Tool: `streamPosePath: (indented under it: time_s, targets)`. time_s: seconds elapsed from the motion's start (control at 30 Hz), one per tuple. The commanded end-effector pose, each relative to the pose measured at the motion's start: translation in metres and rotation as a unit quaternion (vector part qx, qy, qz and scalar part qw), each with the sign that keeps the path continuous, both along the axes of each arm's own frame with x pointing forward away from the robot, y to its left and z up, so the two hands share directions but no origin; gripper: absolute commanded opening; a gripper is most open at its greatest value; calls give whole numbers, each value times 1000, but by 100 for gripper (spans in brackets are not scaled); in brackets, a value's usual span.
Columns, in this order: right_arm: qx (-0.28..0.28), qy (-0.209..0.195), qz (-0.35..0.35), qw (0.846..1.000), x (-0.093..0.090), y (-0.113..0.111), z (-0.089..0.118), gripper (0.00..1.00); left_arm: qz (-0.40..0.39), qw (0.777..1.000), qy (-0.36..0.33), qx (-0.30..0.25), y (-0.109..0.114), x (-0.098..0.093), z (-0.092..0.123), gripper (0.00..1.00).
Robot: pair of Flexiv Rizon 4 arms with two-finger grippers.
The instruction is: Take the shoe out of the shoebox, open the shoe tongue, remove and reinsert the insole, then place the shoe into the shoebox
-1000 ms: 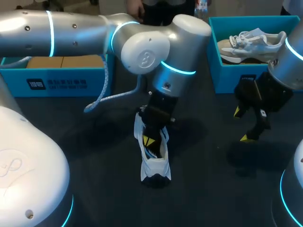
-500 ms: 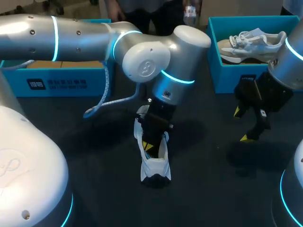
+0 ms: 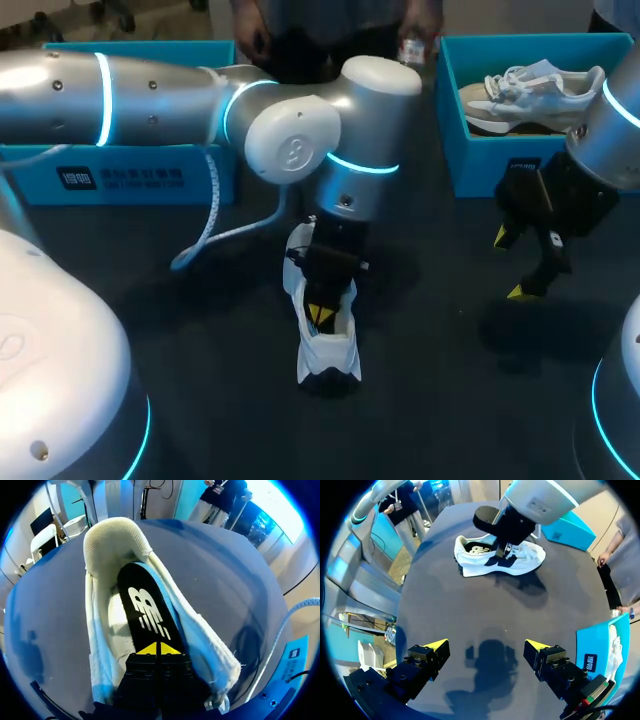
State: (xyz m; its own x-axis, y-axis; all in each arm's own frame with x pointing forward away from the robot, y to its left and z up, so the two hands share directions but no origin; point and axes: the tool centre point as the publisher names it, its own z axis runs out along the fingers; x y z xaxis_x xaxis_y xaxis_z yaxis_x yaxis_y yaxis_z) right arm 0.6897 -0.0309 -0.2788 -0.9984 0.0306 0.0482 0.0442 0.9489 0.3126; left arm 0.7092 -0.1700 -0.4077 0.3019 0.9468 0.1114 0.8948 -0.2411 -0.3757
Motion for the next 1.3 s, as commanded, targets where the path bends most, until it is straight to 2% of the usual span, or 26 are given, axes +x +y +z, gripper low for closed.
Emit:
streamPosePath:
  time_s: [0.03,0.23,0.33,0.67,0.8,1.1,1.3]
  targets:
    - [-1,-1,0,1000,0,1,-1,100,-7,1000,-22,-4,10,-8,22,0]
    - [-1,-1,0,1000,0,1,-1,100,-14,999,-44,13,12,-17,36,0]
    - [-1,-1,0,1000,0,1,-1,100,-3,998,-48,29,13,-19,27,0]
    - [-1,-1,0,1000,0,1,-1,100,31,997,-64,34,16,-28,-8,0]
    - [-1,-1,0,1000,0,1,-1,100,54,995,-73,28,16,-26,-13,0]
    - [-1,-1,0,1000,0,1,-1,100,52,996,-73,13,15,-35,26,0]
    - [-1,-1,0,1000,0,1,-1,100,63,995,-73,4,16,-45,34,0]
